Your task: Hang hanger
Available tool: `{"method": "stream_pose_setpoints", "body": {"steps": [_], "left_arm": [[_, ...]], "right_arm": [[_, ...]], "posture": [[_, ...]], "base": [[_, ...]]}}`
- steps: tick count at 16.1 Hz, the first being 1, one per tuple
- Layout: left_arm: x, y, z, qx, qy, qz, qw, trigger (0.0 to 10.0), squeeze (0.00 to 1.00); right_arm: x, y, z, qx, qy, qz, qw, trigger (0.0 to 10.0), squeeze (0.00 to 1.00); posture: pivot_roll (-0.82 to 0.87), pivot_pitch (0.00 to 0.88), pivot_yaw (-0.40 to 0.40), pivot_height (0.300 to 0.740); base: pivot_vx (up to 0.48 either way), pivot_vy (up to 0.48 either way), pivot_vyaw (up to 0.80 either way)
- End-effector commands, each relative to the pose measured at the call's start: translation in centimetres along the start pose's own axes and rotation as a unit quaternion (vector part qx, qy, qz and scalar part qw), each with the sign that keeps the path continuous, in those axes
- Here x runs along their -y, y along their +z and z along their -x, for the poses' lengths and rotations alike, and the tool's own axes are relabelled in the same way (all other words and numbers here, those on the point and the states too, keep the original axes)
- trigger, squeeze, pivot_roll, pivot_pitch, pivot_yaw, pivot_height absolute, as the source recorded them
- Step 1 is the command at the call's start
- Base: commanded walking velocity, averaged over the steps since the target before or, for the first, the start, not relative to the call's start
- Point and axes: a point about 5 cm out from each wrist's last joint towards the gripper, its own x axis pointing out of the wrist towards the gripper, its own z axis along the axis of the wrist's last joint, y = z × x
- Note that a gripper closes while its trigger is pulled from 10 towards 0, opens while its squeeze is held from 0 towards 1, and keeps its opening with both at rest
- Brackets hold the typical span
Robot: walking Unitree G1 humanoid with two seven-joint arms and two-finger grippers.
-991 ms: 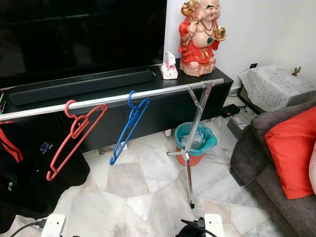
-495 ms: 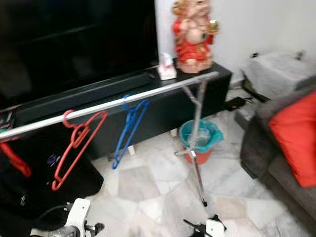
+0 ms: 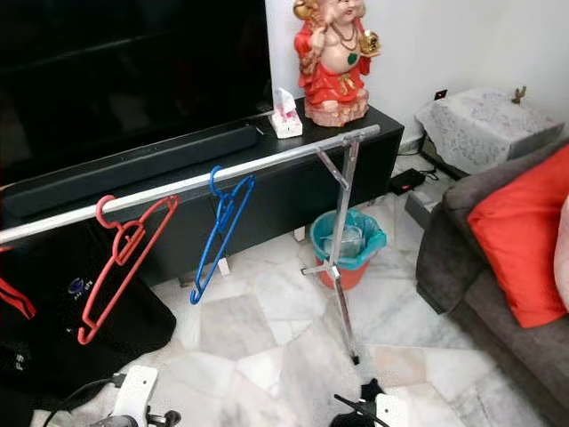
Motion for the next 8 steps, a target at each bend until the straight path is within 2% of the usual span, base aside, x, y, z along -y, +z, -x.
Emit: {"method": "stream_pose_setpoints", "body": {"steps": [1,4,8], "left_arm": [[-0.4,-1.4,0.2,-0.018,0.012,0.020,1.000,10.0,0.00],[-0.6,-2.4,0.5,-0.024,0.022,0.033,0.999,10.0,0.00],[-0.7,-2.3,0.5,-0.005,0.029,0.047,0.998,10.0,0.00]], "right_arm": [[0.3,1.0,-0.1,0.021,0.003,0.018,1.000,10.0,0.00],[0.7,2.0,-0.2,0.028,0.002,0.025,0.999,10.0,0.00],[0.2,3.2,-0.4,0.043,0.017,0.036,0.998,10.0,0.00]], "posture": [[-0.22,0.004,-0.004,0.740],[-0.21,0.015,-0.016,0.740],[-0.20,0.012,-0.011,0.740]], "base": [[0.000,0.000,0.00],[0.000,0.000,0.00],[0.000,0.000,0.00]]}}
